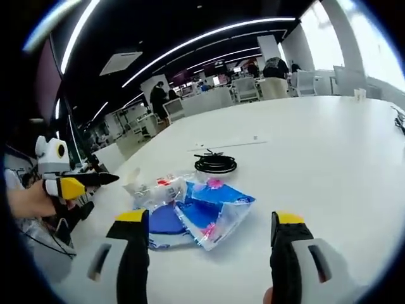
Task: Arrange the tabletop items into an orderly group along one side of the table until the central work area is clear of visible clutter.
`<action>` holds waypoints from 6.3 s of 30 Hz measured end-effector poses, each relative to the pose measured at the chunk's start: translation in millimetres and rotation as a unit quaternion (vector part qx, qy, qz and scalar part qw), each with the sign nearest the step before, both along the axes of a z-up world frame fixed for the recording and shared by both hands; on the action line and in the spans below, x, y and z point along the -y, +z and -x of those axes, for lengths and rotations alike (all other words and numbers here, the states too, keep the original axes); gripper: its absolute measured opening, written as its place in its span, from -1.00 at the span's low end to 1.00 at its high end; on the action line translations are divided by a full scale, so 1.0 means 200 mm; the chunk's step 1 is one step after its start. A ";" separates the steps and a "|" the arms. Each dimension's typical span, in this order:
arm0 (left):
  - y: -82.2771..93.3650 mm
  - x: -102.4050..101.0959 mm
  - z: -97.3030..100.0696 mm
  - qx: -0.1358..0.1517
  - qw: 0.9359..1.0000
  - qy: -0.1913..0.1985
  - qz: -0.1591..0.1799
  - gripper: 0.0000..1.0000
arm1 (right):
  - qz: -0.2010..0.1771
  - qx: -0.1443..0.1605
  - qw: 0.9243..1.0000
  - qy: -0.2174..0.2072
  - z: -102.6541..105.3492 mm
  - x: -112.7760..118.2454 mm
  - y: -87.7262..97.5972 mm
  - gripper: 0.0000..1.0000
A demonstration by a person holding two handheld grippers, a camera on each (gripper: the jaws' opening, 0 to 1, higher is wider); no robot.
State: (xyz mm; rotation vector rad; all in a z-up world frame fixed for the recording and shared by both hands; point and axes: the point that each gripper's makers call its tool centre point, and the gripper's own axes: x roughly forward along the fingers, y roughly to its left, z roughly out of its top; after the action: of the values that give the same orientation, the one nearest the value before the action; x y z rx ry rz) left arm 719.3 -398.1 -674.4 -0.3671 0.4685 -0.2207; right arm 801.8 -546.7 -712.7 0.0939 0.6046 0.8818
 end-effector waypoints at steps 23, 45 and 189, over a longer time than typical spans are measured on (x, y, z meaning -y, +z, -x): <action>-0.09 -0.01 -0.04 -0.017 1.000 0.001 0.013 0.76 | 0.047 -0.040 0.997 -0.038 -0.08 -0.02 -0.23 0.17; -0.08 -0.01 -0.02 -0.020 1.000 0.006 0.018 0.76 | 0.065 -0.074 0.993 -0.070 -0.10 -0.02 -0.33 -0.97; -0.60 0.60 -0.70 -0.167 0.980 0.100 0.033 -1.00 | 0.054 -0.089 0.995 -0.009 -0.61 0.40 -0.41 -1.00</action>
State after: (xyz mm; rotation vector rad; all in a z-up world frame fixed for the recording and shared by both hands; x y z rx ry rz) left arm 859.9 -518.1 -794.2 -0.5160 0.7521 0.0238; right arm 924.7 -627.3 -794.6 0.0800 0.8159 0.8276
